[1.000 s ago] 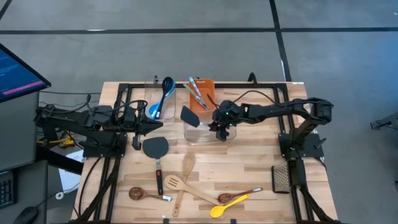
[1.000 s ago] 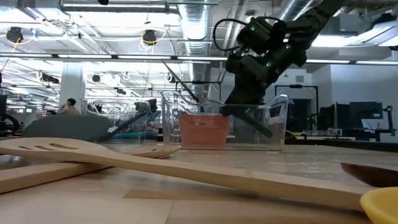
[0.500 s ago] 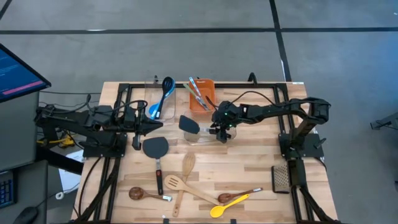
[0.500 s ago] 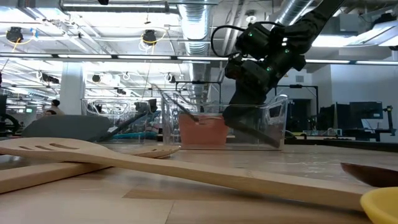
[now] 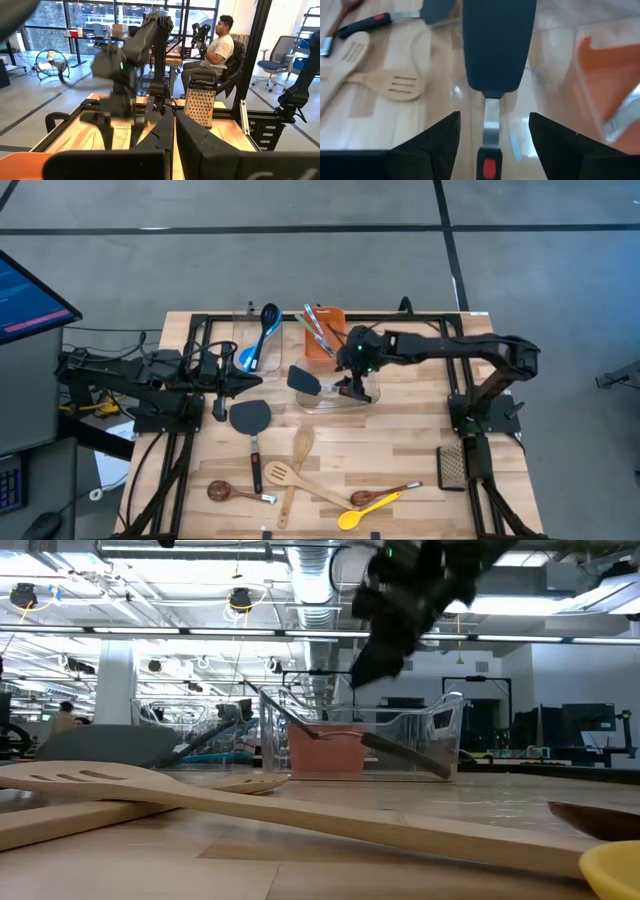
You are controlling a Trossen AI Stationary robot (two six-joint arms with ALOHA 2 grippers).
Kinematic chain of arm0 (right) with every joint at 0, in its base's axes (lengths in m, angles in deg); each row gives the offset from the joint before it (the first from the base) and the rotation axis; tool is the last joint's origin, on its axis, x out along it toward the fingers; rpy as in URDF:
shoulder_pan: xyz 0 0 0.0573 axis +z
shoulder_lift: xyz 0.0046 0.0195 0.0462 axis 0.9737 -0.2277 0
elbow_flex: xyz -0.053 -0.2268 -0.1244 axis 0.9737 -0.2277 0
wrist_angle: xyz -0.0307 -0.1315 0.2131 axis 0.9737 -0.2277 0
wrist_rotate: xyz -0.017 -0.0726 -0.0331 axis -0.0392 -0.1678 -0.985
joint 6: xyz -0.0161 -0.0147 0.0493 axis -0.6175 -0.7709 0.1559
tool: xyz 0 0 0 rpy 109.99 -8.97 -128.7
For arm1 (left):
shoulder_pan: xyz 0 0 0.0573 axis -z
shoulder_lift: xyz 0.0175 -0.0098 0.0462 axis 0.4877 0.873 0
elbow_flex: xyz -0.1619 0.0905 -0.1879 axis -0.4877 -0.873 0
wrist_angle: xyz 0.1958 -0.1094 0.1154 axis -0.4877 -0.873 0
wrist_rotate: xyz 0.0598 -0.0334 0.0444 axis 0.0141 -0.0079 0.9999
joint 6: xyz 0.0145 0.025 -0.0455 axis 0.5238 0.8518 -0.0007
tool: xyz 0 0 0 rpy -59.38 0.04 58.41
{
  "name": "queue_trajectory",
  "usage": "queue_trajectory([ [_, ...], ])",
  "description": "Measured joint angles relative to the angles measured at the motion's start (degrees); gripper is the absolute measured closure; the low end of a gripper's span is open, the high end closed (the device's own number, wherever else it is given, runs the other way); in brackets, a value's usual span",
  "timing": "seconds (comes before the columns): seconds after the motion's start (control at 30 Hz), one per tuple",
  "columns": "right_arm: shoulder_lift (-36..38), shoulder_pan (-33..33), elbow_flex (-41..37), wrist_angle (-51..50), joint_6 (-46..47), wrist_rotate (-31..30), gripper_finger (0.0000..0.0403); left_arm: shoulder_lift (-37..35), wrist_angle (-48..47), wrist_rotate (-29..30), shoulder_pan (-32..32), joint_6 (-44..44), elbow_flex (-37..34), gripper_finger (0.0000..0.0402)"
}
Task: Pick & Place Kitchen Items
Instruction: Put the bottom light brown slotted spatula into the top transparent bin
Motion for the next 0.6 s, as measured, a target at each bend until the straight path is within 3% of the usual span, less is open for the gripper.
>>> queue_trajectory([
  [0.27,3.3,0.1,12.8,-14.4,-1.1,0.0,0.0183,0.0,0.0,0.0,0.0,0.0,0.0,0.0399],
  [0.6,3.7,0.5,14.8,-14.9,4.9,0.0,0.0225,0.0,0.1,0.3,0.0,0.0,0.0,0.0399],
])
